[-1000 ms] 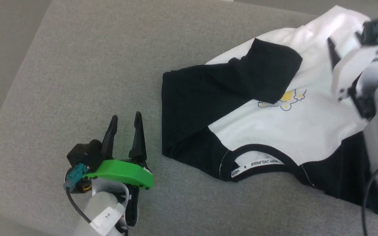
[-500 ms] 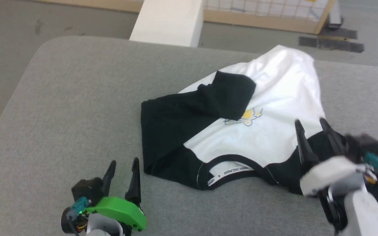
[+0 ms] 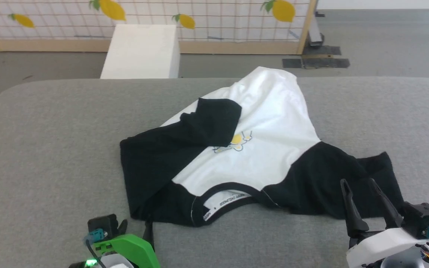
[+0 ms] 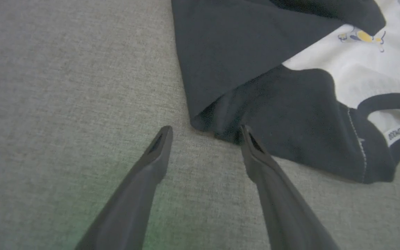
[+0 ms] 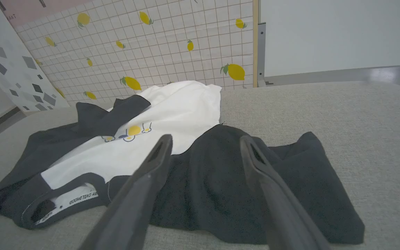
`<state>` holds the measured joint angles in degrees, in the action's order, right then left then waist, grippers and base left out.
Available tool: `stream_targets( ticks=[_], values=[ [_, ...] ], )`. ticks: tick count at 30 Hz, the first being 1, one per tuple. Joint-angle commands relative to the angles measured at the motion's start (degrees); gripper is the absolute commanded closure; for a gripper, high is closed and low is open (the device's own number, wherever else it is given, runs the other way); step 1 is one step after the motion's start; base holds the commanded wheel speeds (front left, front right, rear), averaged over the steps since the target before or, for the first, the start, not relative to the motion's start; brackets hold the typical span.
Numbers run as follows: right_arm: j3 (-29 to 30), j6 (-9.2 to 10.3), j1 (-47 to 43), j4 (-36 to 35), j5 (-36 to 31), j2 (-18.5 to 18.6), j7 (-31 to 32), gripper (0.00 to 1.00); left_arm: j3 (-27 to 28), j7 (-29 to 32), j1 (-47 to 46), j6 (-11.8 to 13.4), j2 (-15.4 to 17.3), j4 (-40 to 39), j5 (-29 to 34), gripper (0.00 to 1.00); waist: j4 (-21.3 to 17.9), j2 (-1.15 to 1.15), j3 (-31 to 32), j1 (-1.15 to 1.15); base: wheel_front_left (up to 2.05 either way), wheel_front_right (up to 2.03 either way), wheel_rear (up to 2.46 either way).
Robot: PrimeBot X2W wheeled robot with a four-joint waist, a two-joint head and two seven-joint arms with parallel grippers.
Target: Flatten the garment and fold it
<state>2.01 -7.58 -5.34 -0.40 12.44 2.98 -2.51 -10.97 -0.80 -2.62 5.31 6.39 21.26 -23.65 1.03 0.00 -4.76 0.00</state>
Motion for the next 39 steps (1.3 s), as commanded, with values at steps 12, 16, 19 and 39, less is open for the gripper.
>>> stream_targets(
  ticks=[12,16,19,39],
  values=[
    [-2.9,0.09,0.8,-0.8,0.6,-0.1,3.2,0.0,2.5,3.8,-5.1,4.2,0.3,5.1,-1.9,1.0,-4.8,0.0,-2.2,0.0,0.0,0.0,0.0],
    [-3.7,0.09,-0.3,-1.7,-1.1,-0.1,6.9,0.0,5.2,0.9,-4.1,5.9,1.2,3.4,-2.7,1.0,-4.7,0.0,-2.6,0.0,0.0,0.0,0.0],
    [-5.5,0.09,-1.3,-2.5,-3.7,-0.1,10.4,0.0,7.9,-2.0,-2.9,7.1,2.5,1.3,-3.3,1.0,-4.0,0.0,-2.8,0.0,0.0,0.0,0.0],
    [-17.9,0.09,1.7,3.2,-15.6,6.0,21.2,0.0,8.1,-4.0,-2.7,6.1,2.5,-1.5,-5.3,1.0,1.3,0.0,-5.0,0.0,0.0,0.0,0.0]
  ],
)
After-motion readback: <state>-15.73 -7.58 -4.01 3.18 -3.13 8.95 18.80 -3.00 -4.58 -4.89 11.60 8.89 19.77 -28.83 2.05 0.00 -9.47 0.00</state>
